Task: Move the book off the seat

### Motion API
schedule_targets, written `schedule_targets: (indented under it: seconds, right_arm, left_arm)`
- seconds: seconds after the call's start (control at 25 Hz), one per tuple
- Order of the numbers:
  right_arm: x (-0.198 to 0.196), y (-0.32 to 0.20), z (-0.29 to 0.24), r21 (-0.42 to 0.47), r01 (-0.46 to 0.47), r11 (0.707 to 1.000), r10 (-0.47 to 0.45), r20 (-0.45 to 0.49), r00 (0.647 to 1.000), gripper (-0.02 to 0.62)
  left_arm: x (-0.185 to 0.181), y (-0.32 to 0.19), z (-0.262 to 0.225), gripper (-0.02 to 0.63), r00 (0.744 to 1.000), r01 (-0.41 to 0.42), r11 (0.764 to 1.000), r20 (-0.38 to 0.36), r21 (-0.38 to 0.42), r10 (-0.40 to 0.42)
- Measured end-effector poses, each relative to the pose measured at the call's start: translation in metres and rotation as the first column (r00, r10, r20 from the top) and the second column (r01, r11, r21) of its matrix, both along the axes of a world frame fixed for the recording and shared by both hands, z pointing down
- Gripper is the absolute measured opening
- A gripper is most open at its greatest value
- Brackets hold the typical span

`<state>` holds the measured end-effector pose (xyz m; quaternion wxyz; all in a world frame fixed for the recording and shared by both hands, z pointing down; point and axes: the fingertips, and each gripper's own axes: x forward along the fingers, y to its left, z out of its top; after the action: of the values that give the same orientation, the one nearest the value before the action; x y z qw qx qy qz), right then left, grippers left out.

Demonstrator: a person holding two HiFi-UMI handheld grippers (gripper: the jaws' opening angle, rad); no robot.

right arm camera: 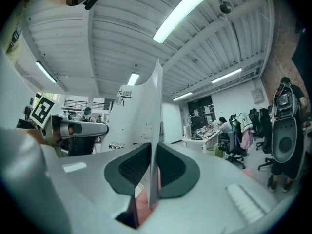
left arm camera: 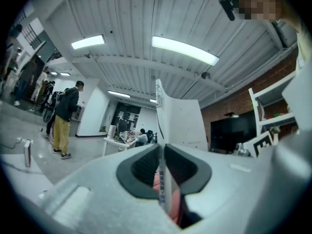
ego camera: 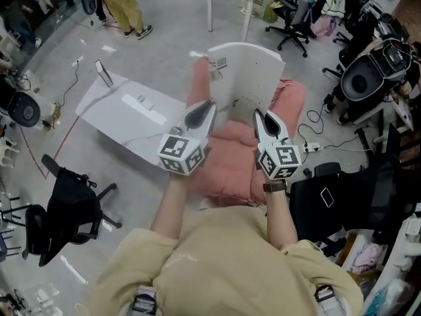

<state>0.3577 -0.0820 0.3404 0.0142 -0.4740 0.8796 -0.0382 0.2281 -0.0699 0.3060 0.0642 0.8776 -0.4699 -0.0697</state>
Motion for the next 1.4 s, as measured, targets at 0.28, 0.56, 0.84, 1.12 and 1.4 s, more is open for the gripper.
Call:
schedule_targets:
  seconds: [0.28,0.56,0.84,1.12,1.4]
  right_arm:
    - [-0.039,-0.032,-0.007,-0.007,0.234,0.972,-0.233,0.02,0.972,0.048]
    - [-0.105,-0.025,-0.003,-0.015,0.481,0.877,-0.479,0.06,0.875,0.048]
    - [-0.185,0.026,0.002,-0.013,0.678,0.735,-0.675,0.073,0.734,0.048]
    - [-0.286,0.098,-0.008,0.007,0.812,0.584,-0.811,0.063,0.582,0.048]
    - [-0.378,0.157,-0.014,0.024,0.861,0.508,-0.861,0.046,0.506,0.048]
  left_arm:
    - [-0.032,-0.004,-0.009,0.043,0.974,0.225,0.974,0.021,-0.007,-0.224]
    - [-0.079,0.037,-0.012,0.041,0.886,0.462,0.887,0.041,-0.008,-0.462]
    - [-0.14,0.109,-0.006,0.043,0.752,0.659,0.752,0.048,-0.015,-0.658]
    - [-0.22,0.198,-0.015,0.042,0.608,0.793,0.609,0.036,0.009,-0.793]
    - [-0.302,0.262,-0.02,0.042,0.538,0.842,0.538,0.014,0.039,-0.843]
